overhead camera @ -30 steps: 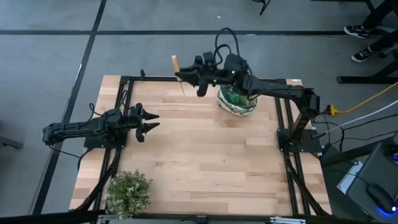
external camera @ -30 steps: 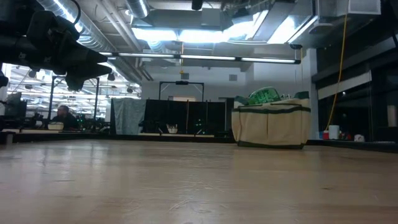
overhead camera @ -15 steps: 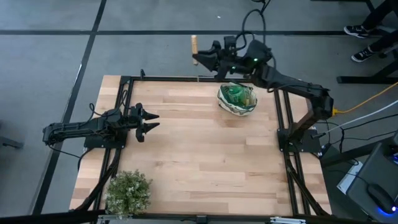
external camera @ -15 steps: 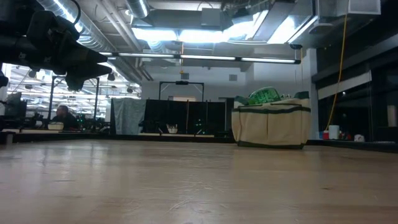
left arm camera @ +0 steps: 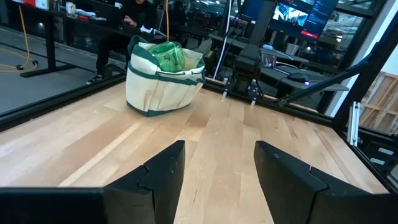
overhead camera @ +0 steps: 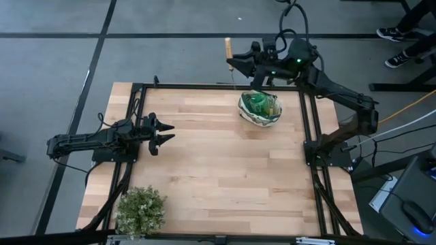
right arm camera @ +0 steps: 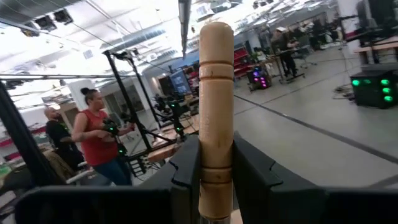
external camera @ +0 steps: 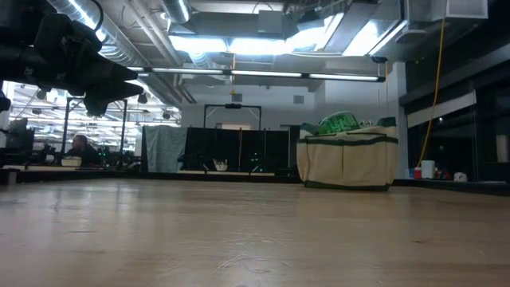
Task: Pick & Place Garden tools in Gardening bag
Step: Put the hand trowel into the white bag
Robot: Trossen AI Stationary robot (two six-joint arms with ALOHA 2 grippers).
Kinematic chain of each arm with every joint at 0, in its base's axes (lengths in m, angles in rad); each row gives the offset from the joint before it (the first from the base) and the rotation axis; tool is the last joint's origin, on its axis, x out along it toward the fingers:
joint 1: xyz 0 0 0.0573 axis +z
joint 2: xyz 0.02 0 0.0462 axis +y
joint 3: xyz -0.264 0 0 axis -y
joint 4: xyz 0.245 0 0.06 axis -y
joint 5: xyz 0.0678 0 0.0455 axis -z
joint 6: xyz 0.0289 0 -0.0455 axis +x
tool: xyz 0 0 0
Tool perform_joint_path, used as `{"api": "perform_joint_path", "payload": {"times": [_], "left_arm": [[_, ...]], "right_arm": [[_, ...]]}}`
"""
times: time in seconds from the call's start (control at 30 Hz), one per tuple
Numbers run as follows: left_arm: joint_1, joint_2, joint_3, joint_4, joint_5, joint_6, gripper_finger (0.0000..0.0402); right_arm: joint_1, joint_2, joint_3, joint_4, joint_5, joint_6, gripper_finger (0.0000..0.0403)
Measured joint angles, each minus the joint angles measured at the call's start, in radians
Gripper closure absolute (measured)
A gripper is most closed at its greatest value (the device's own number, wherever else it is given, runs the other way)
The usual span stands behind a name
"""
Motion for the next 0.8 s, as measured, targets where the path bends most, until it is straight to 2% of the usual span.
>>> {"api": "perform_joint_path", "payload": {"times": [0.2,0.5,0.8], "left_arm": [[0.0,0.0,0.0,0.0,0.0,0.0,0.021],[0.0,0.0,0.0,0.0,0.0,0.0,0.021],[0.0,0.0,0.0,0.0,0.0,0.0,0.0211]], "right_arm": [[0.0,-0.059,-0.001,-0.097,0.033,-0.034,0.0333],[0.002,-0.172,-0.001,-0.283,0.157,-0.128,0.0332],[0.049,-0.248,-0.001,-0.496,0.283,-0.136,0.0332]]}}
